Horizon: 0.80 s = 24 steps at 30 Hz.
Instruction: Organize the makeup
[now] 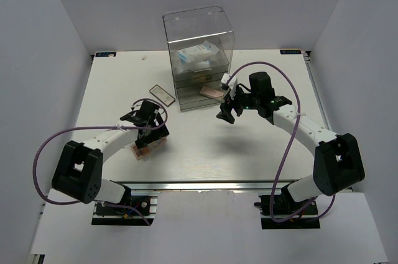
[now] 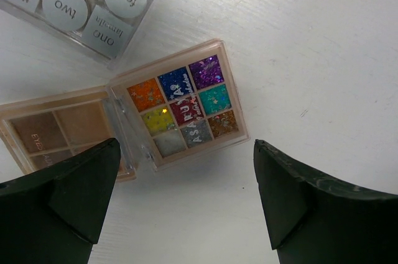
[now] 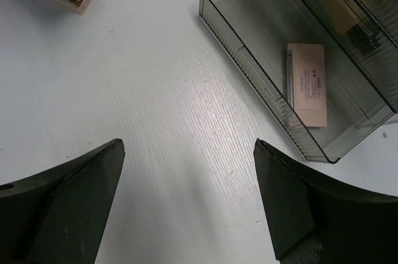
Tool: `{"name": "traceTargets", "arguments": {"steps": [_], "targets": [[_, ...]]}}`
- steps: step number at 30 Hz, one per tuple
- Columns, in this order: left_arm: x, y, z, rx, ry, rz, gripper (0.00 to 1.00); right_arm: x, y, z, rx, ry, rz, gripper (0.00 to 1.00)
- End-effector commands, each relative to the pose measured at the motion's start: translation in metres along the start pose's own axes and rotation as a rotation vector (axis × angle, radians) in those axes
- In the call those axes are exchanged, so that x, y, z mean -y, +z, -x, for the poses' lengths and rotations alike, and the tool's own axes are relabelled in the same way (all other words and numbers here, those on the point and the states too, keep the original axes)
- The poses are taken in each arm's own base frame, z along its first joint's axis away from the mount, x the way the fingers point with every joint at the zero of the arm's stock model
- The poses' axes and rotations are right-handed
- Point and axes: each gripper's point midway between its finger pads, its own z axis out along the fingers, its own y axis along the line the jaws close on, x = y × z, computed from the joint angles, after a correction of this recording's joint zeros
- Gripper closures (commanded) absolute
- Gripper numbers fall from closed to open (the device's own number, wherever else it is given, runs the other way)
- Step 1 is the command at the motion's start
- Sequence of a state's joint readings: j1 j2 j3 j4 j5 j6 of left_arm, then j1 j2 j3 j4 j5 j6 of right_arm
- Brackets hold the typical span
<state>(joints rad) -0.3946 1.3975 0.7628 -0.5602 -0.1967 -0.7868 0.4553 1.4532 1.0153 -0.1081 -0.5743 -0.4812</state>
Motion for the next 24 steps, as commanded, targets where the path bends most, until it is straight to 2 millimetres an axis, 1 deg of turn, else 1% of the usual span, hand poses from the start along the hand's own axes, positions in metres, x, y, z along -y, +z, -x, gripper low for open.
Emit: {"name": "traceTargets", "arguments": {"steps": [1,4,10,13,22,24], "targets": [[0.002,0.002,-0.004,-0.008,-0.013,-0.024,0.04,0.004,-0.004,0.015,0.047,-0.020,-0.008,0.11],[0.011,0.002,0.002,0.004,-0.020,-0.053,0.04,0.004,-0.004,0.015,0.046,-0.020,-0.009,0.11],[0.019,0.007,0.003,-0.016,-0.020,-0.060,0.04,0.005,-0.006,0.015,0.048,-0.019,-0.014,0.11],[0.019,0.010,0.003,-0.031,-0.029,-0.040,0.04,0.004,-0.006,0.013,0.046,-0.017,-0.013,0.11],[0.000,0.026,-0.012,-0.089,-0.043,0.082,0.04,0.007,-0.007,0.013,0.050,-0.013,-0.018,0.11],[0.003,0.028,-0.006,-0.081,-0.047,0.097,0.04,0.007,-0.007,0.012,0.049,-0.011,-0.016,0.11]]}}
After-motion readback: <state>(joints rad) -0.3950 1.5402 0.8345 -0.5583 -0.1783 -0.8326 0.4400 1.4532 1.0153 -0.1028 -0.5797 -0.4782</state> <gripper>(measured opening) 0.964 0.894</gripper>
